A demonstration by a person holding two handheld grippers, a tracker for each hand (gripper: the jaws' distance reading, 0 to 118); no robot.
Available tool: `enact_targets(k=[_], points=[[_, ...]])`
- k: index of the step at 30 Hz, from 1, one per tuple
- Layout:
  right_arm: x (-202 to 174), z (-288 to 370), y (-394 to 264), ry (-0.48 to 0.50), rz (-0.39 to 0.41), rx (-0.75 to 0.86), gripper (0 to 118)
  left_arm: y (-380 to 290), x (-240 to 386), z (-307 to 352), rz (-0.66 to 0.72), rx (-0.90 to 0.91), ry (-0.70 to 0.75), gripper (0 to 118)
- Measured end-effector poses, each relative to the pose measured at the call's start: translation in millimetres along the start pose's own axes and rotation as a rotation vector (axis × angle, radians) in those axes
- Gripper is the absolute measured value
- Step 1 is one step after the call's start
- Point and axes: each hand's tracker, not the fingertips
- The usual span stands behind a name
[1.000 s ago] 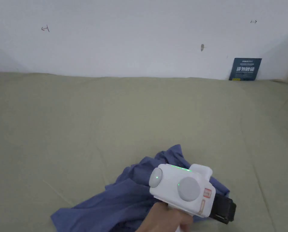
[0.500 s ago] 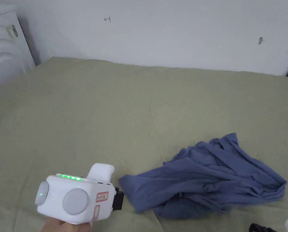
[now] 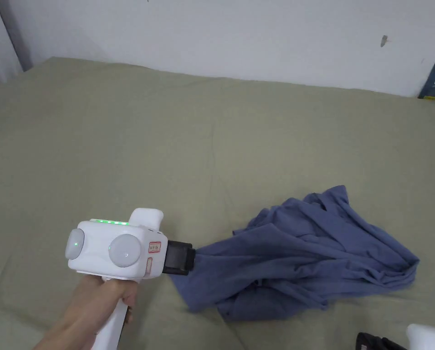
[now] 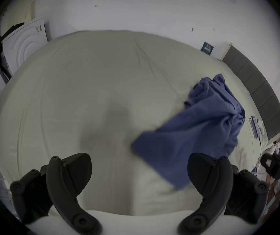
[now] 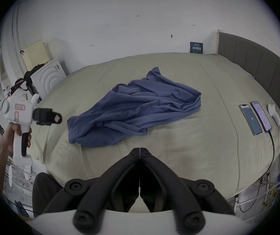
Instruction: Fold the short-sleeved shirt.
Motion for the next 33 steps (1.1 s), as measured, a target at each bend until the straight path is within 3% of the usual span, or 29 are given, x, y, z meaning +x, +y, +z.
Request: enact_targets(k=[4, 5, 7, 10, 11, 12, 13, 17, 22, 23, 24, 25, 26, 27, 28, 29, 33], points=[[8, -10, -3, -0.017, -0.002, -0.033, 0, 3, 5, -7, -0.051, -0.034, 0.035, 114], [9, -11, -2, -0.021, -0.001, -0.040, 0, -6, 3, -22, -0.069, -0.058, 0.040, 108], [7, -10, 1, -0.023, 0.004, -0.043, 0, -13, 2, -23, -0.082, -0.076, 0.033, 81], [7, -20, 9, -0.008, 0.010, -0.053, 0, -24, 8, -7, -0.110, -0.043, 0.040, 52], [5, -25, 15, -0.003, 0.023, -0.056, 0, -25, 8, -2, -0.108, -0.044, 0.033, 11], [3, -29, 20, -0.004, 0.045, -0.053, 0, -26, 8, 3, -0.066, -0.017, -0.023, 1], [0, -33, 29, 0.001, 0.084, -0.040, 0, -25, 1, 3, -0.011, 0.013, -0.071, 1], [-2, -65, 83, 0.005, 0.186, 0.016, 0, -24, -10, -1, -0.064, -0.039, -0.040, 1], [-6, -136, 174, 0.006, 0.325, -0.007, 0, -32, -11, -3, 0.000, -0.068, -0.084, 1], [-8, -152, 191, 0.011, 0.349, -0.022, 16, -33, -12, -3, 0.000, -0.069, -0.092, 1], [-12, -166, 204, 0.010, 0.370, -0.024, 51, -34, -13, -3, -0.001, -0.067, -0.099, 1], [-18, -182, 216, 0.002, 0.424, -0.054, 51, -32, -16, -4, 0.003, -0.052, -0.099, 1], [-24, -197, 227, -0.011, 0.473, -0.099, 67, -31, -17, -6, 0.006, -0.055, -0.107, 1], [-29, -212, 233, 0.007, 0.498, -0.146, 98, -32, -19, -6, 0.007, -0.054, -0.111, 1], [-30, -217, 236, 0.004, 0.489, -0.165, 118, -31, -20, -8, 0.007, -0.045, -0.111, 1], [-39, -226, 242, 0.050, 0.537, -0.173, 113, -32, -16, -4, 0.010, -0.046, -0.115, 1], [-62, -257, 231, 0.077, 0.629, -0.238, 113, -32, -15, -2, 0.016, -0.042, -0.128, 1]])
